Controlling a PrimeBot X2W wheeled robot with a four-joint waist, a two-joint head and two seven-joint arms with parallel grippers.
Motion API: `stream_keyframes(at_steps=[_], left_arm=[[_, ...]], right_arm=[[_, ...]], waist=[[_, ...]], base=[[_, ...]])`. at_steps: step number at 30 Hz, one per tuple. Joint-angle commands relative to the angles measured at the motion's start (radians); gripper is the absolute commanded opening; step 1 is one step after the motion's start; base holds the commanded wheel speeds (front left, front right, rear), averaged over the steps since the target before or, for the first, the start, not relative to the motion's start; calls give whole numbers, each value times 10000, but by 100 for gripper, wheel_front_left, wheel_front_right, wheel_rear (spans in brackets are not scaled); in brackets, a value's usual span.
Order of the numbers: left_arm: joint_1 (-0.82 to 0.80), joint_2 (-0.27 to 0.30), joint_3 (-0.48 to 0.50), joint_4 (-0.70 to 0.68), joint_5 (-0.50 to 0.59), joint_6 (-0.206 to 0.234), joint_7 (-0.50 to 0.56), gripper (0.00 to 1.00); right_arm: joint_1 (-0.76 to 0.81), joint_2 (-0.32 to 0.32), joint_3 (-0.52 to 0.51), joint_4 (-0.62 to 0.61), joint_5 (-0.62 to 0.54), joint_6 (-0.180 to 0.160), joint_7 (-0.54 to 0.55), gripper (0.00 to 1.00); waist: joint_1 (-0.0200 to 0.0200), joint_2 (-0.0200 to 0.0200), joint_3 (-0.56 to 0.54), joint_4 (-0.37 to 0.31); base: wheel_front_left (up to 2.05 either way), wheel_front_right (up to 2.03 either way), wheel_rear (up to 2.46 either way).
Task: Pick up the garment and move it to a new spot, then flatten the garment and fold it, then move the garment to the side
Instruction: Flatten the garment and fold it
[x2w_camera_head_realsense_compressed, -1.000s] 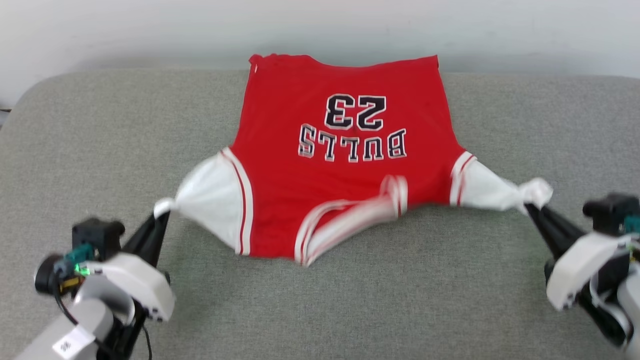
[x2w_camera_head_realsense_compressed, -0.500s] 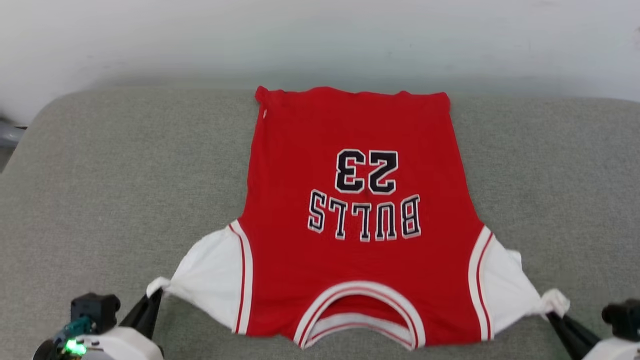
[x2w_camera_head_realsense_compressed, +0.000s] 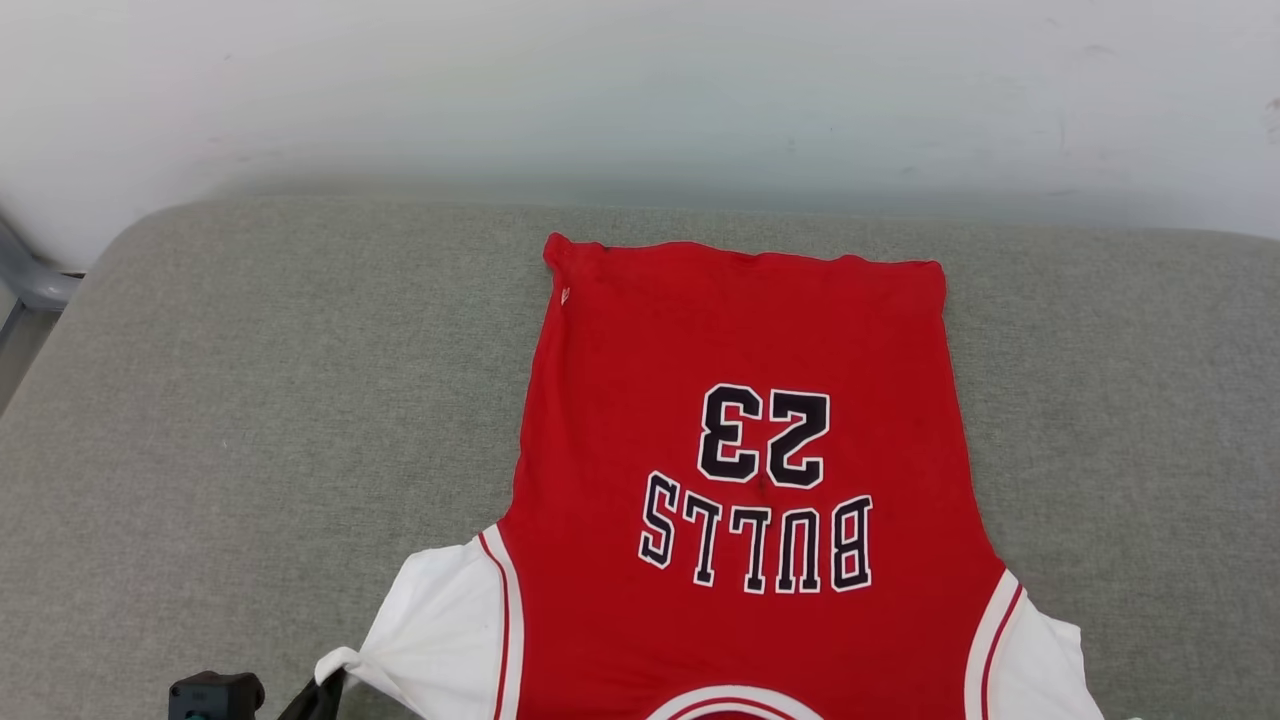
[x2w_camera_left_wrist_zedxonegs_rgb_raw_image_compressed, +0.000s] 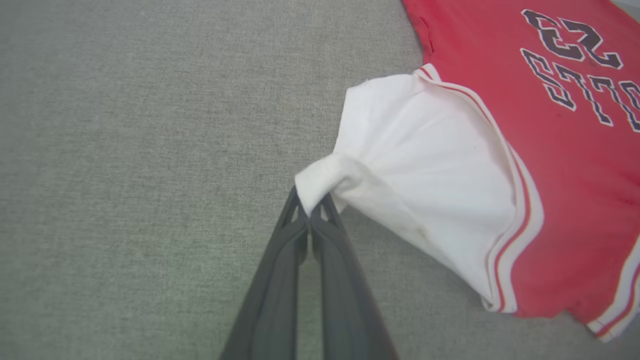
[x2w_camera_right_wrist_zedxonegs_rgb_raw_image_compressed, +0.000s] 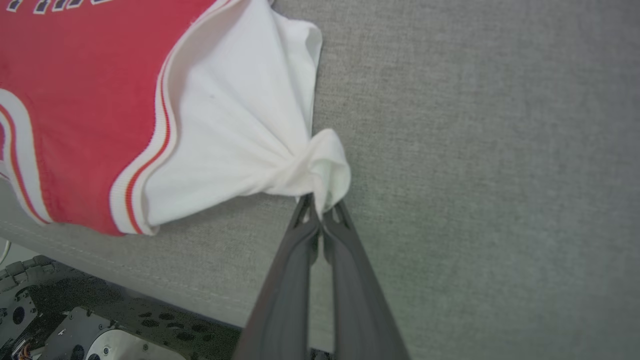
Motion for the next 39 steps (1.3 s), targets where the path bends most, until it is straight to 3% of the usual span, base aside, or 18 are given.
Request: stream_keyframes(at_steps=[1,2,3,4,5,6,7,12,19,23,28,33,39], left_arm=[[1,-49,31,34,47,-16,-57,0],[-46,-92,53,44,99,-9,-59,0],[-91,-143,73,56,112,-12,-61,0],[-131,-180,72,66,173,-40,-63,0],[-189,-194,62,76,235,-64,-63,0],[-189,-194,62,76,235,-64,-63,0],[-232,-215,68,87,285,-74,-64,0],[-370,-470,256,-73,569,-30,-70,0],[-355,-858,901,-573,1278,136,-71,0],[-598,-1100,1164,-841,1724,82,-72,0],[-1087,-1534,1284,-1092,2266,-83,-63,0],[-1537,-2111,1440,-1185,2793,-267,-62,0],[-1915,-2889,1696,-1209,3367,-595,-62,0]], right_arm=[[90,138,-131,-106,-15,-21,88,0],[54,216,-210,-192,-37,-21,102,0],[-2,324,-294,-256,-60,-21,94,8],[-64,420,-375,-296,-109,-21,107,33],[-132,499,-443,-347,-160,-21,134,84],[-132,499,-443,-347,-160,-21,134,84],[-229,565,-499,-435,-199,-21,140,100],[-811,746,-1044,-1154,-190,-18,5,100],[-2581,318,-2182,-2954,-441,-16,515,100],[-4263,-188,-2318,-3436,-376,-18,1349,100],[-6809,-1008,-1904,-2835,-307,-18,2863,100],[-9062,-1729,-1053,-1441,-292,-18,4756,100],[-10909,-2104,57,175,-54,-19,7577,100]], waist=[[1,-1,-1,26],[1,-1,0,42],[1,-1,3,59],[1,-1,9,77],[1,-1,16,96],[1,-1,16,96],[1,-1,22,110],[1,-1,117,178],[1,-1,521,402],[1,-1,994,675],[1,-1,1808,1157],[1,-1,2628,1714],[1,-1,3478,2322]], base=[[0,0,0],[0,0,0],[0,0,0],[0,0,0],[0,0,0],[0,0,0],[0,0,0],[0,0,0],[0,0,0],[0,0,0],[0,0,0],[0,0,0],[0,0,0]])
